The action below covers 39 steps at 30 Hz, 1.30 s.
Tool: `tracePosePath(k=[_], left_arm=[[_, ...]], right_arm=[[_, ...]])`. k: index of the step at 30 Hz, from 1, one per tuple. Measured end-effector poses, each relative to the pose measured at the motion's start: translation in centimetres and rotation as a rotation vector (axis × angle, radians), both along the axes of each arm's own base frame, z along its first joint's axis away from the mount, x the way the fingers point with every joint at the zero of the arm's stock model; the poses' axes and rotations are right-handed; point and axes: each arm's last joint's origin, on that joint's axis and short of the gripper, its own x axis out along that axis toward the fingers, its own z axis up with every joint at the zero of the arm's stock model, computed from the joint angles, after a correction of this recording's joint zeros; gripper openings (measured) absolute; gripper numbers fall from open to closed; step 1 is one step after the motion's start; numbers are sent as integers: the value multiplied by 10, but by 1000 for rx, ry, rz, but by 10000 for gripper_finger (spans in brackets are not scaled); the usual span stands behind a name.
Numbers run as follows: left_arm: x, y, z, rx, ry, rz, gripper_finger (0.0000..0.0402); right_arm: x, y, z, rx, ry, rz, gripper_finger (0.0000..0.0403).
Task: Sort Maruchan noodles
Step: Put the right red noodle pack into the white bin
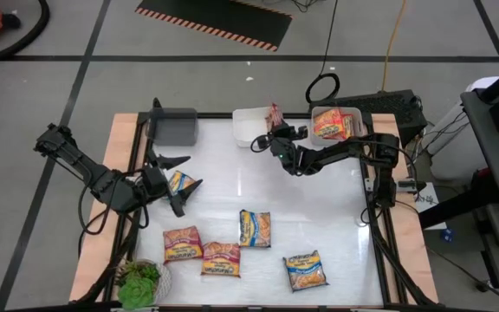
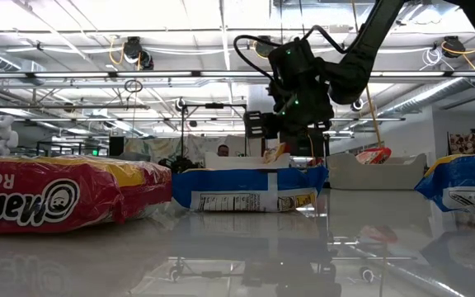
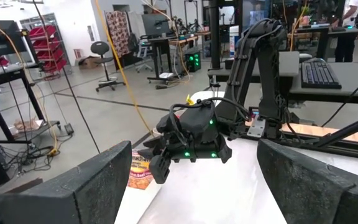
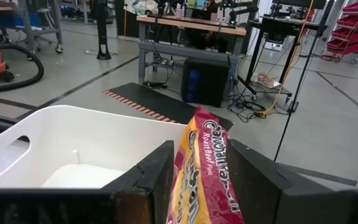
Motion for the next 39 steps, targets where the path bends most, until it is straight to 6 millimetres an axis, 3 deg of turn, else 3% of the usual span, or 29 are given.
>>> tracePosePath(k=[3,7,12,19,26,32,39], left_arm=[[0,0,0,2,1,0,351],[0,0,-1,9,12,0,351],[-1,0,-5,15,41,0,351],[-2,-2,-13,-37,83,-77,351],[-7,-11,-19,-92,97,-144,351],[-1,-36,-28,-119,114,-247,351],[19,-65,-36,-143,161,-407,351]], right_arm=[[1,1,3,-14,-2,7,141],[3,12,23,-65,1,51,141],[3,40,53,-115,84,197,141],[-6,90,74,-53,196,527,141],[-8,130,73,73,177,878,141],[-8,172,65,90,243,1178,141],[-14,192,66,-27,378,1270,141]])
